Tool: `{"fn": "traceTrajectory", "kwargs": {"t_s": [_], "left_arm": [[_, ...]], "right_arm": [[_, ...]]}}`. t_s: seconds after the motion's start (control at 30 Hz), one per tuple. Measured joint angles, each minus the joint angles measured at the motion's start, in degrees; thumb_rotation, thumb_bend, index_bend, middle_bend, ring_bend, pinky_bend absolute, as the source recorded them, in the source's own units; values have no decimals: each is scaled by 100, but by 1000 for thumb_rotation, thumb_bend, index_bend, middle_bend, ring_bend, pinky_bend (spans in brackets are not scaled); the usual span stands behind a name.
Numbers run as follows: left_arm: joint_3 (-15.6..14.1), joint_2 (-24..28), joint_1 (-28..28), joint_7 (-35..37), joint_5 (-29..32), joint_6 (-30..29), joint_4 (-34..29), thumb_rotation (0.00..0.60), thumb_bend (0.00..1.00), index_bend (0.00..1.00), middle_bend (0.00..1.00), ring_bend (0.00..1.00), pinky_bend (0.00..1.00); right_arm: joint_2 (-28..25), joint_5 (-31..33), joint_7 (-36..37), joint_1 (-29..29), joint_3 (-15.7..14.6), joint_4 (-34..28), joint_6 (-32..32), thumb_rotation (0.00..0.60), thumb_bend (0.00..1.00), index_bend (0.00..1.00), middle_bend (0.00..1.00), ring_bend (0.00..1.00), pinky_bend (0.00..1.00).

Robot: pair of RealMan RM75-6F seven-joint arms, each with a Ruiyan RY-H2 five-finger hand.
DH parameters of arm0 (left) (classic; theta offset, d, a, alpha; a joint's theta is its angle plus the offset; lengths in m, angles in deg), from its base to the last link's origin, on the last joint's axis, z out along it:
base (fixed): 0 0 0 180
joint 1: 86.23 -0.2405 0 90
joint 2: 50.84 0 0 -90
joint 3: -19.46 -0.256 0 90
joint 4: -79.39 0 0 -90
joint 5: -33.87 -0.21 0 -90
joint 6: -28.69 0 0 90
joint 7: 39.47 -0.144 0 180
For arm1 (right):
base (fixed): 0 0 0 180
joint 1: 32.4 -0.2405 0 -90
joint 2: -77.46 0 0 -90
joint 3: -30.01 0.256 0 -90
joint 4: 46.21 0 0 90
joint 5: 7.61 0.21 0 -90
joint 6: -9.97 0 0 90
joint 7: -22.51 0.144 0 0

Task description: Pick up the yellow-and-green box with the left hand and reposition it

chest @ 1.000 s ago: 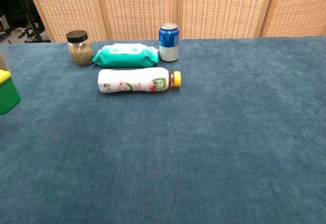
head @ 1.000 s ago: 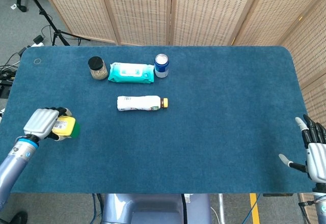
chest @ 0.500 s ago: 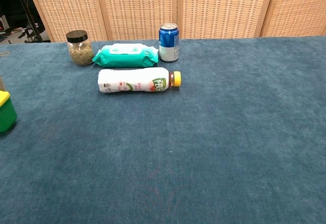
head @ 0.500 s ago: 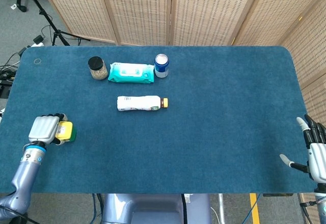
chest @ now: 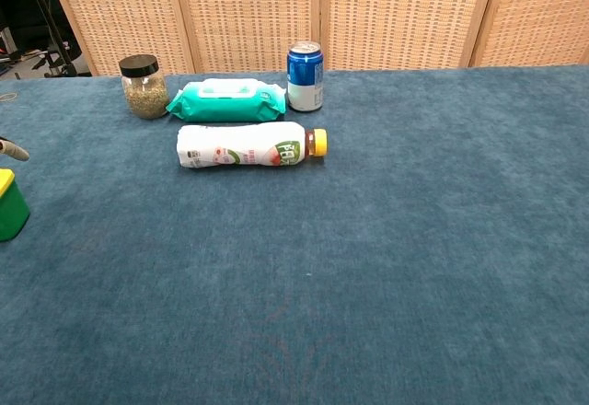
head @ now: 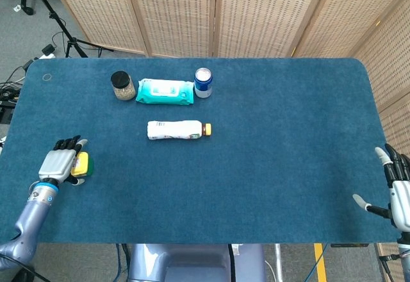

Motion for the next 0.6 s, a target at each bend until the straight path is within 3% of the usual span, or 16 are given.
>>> {"fn": "traceTrajectory", "kwargs": {"t_s": [0.23,0.6], "left_arm": [[-17,571,-276,599,-898,-387,-574,600,0,0,0,0,0],[88,310,-152,320,-306,-211,-429,600,0,6,20,0,0]], "right_arm": [[-42,-60,114,30,-17,5,53,600,0,0,0,0,0],[-67,-21,197,26,0,21,34,600,0,0,0,0,0]]}}
